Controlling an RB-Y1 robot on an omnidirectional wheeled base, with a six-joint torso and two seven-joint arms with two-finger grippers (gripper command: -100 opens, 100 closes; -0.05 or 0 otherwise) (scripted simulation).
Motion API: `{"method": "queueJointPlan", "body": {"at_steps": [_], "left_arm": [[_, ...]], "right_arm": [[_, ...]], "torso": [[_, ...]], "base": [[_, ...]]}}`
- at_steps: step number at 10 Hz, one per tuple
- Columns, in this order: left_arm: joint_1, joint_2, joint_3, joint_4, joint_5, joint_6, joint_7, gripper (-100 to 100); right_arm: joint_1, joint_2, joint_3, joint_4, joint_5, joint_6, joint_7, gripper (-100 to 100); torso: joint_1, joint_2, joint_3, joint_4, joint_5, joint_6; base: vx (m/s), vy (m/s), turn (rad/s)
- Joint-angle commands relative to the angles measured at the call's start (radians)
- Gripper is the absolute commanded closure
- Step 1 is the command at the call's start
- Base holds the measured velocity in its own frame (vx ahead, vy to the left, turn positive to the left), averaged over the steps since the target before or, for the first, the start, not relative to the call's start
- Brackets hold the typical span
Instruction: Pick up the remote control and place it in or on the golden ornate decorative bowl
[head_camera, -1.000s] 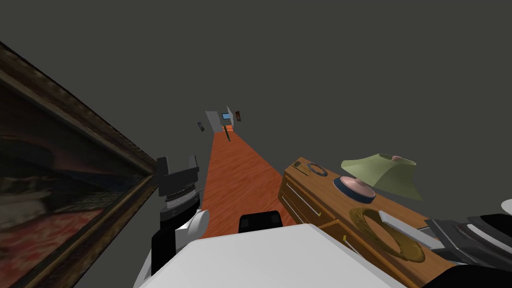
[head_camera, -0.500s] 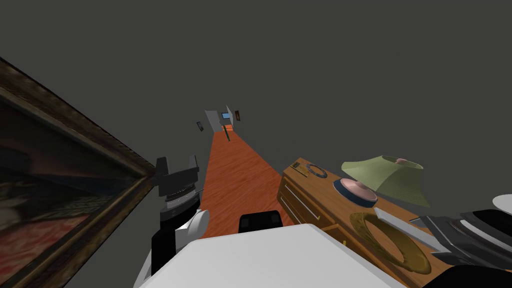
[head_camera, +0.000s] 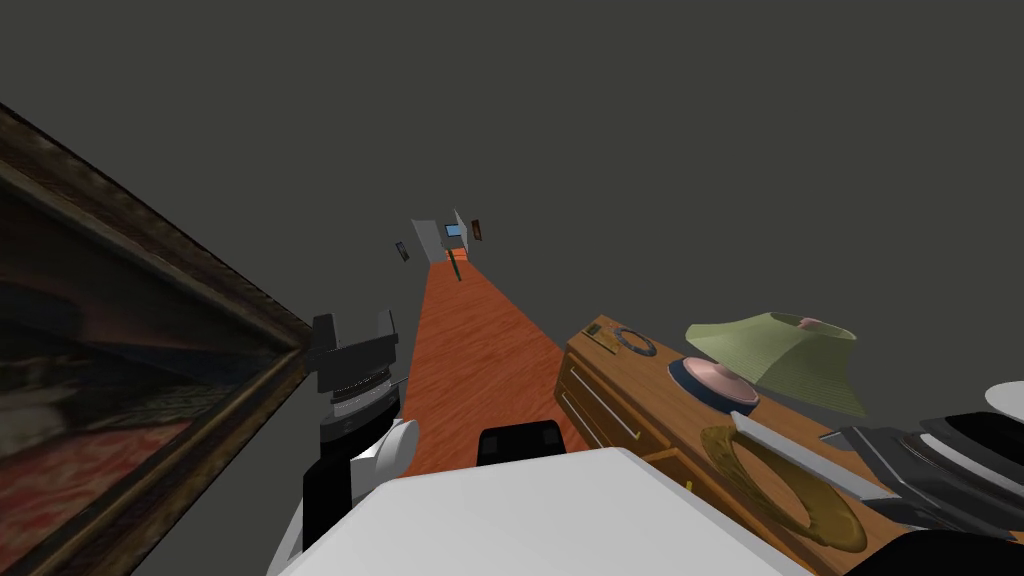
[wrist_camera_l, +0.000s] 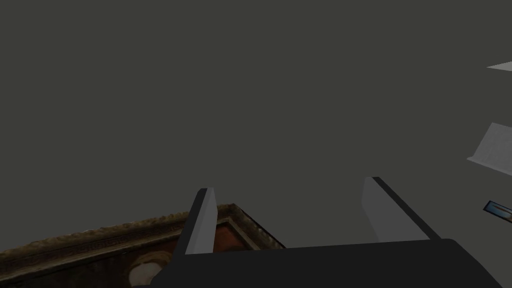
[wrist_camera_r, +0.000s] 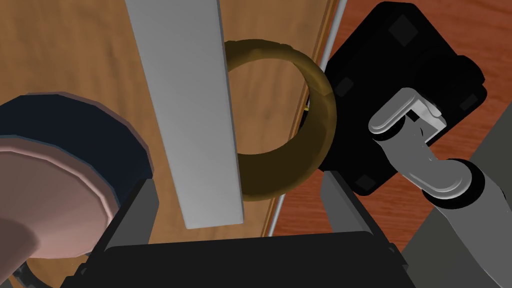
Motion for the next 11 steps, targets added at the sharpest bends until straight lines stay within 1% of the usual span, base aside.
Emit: {"method": "queueJointPlan", "body": {"at_steps": [1,4,5,6,8,11], "left_arm": [[0.0,0.0,0.0,0.0,0.0,0.0,0.0,0],[0.0,0.0,0.0,0.0,0.0,0.0,0.0,0],[0.0,0.0,0.0,0.0,0.0,0.0,0.0,0],[0.0,0.0,0.0,0.0,0.0,0.0,0.0,0],[0.0,0.0,0.0,0.0,0.0,0.0,0.0,0],[0.0,0.0,0.0,0.0,0.0,0.0,0.0,0]], "right_arm": [[0.002,-0.023,-0.022,0.003,-0.007,-0.03,-0.026,-100],[-0.005,-0.083,-0.067,0.025,-0.024,-0.1,-0.081,-100],[0.011,-0.069,-0.071,0.017,-0.022,-0.085,-0.065,-100],[0.011,-0.071,-0.074,0.018,-0.023,-0.09,-0.067,0],[0.011,-0.07,-0.073,0.018,-0.023,-0.09,-0.067,0],[0.011,-0.07,-0.073,0.018,-0.023,-0.09,-0.067,0]], "torso": [[0.0,0.0,0.0,0.0,0.0,0.0],[0.002,0.006,0.004,0.002,0.0,0.001],[0.002,0.007,0.004,0.002,0.0,0.001],[0.001,0.003,0.002,0.001,0.0,0.002],[0.0,-0.002,-0.001,0.0,0.0,0.001],[0.0,-0.004,-0.002,-0.001,0.0,0.001]], "base": [[-0.133,-0.002,0.11],[-0.154,0.014,0.126],[-0.07,0.004,0.018],[-0.012,0.001,-0.007],[-0.003,0.0,0.0],[0.0,0.0,0.0]]}}
